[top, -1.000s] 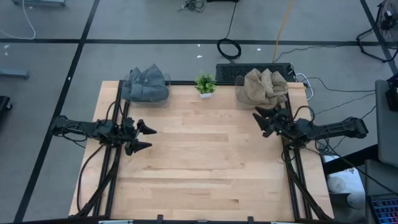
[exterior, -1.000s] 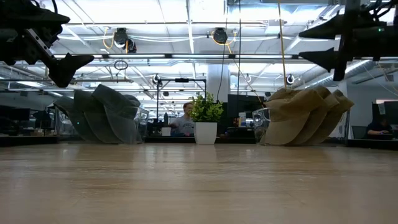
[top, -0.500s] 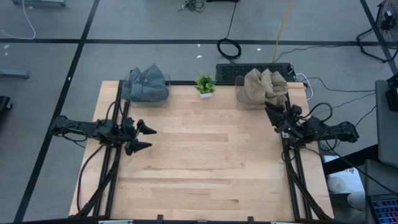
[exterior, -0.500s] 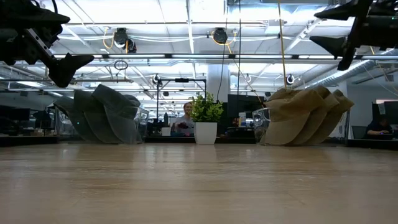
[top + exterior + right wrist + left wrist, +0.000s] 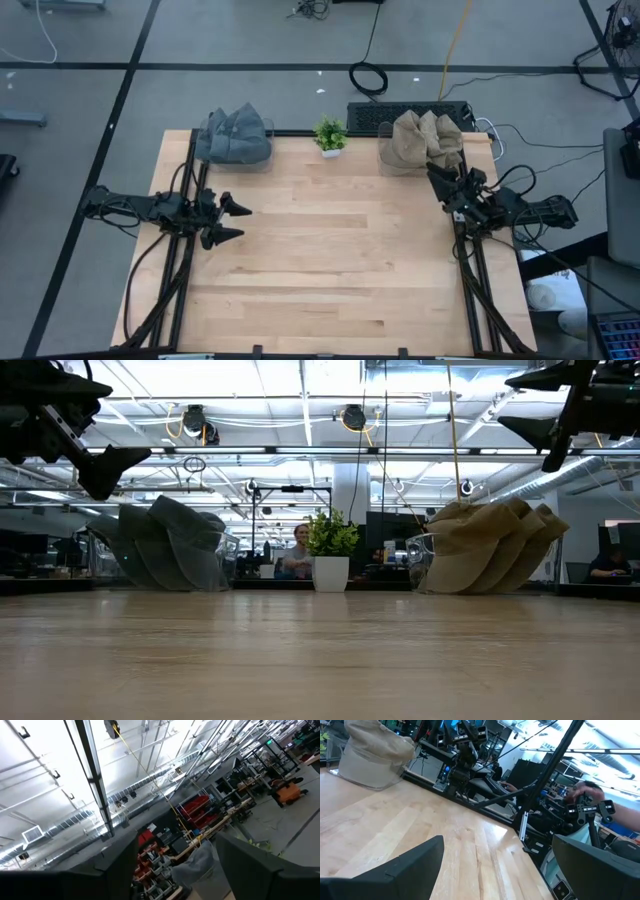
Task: Pick & Place hat
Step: Return to Home Position
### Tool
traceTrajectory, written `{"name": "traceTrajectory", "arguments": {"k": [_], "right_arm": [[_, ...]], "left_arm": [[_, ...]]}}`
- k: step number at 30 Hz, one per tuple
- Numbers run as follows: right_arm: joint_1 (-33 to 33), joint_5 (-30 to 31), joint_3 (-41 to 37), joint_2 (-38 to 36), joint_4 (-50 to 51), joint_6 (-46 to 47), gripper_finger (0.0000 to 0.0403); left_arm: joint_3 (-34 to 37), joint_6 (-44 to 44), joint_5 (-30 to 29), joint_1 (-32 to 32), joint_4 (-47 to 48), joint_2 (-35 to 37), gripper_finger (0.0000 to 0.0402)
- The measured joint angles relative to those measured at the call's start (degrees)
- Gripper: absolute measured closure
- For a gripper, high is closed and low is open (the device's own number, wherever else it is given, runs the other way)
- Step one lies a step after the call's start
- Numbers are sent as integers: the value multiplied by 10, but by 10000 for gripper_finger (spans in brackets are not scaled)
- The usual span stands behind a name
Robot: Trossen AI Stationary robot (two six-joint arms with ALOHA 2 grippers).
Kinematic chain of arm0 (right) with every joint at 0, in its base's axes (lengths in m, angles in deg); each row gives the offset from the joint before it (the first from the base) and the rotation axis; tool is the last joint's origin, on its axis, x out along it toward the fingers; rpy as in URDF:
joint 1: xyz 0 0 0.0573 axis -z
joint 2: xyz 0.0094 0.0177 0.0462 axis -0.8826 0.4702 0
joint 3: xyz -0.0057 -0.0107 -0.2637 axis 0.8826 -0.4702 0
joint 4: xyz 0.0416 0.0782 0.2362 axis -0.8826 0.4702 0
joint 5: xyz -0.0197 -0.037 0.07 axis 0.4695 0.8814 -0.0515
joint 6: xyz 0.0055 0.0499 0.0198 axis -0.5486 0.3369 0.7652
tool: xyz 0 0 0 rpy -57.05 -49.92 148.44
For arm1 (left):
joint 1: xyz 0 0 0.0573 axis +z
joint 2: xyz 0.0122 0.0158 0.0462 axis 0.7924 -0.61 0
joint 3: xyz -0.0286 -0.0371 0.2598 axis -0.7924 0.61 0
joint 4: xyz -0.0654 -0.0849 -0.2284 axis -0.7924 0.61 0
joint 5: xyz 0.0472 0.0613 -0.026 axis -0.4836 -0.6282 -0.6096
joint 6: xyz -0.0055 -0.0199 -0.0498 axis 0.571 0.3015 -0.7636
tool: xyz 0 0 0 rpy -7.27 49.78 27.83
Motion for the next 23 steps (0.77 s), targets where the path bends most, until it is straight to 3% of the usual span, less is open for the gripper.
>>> {"name": "traceTrajectory", "arguments": {"k": [14, 23], "right_arm": [[0, 0, 0, 0, 79, 0, 149], [0, 0, 0, 0, 14, 0, 149]], "left_arm": [[0, 0, 0, 0, 0, 0, 20], [0, 0, 0, 0, 0, 0, 20]]}}
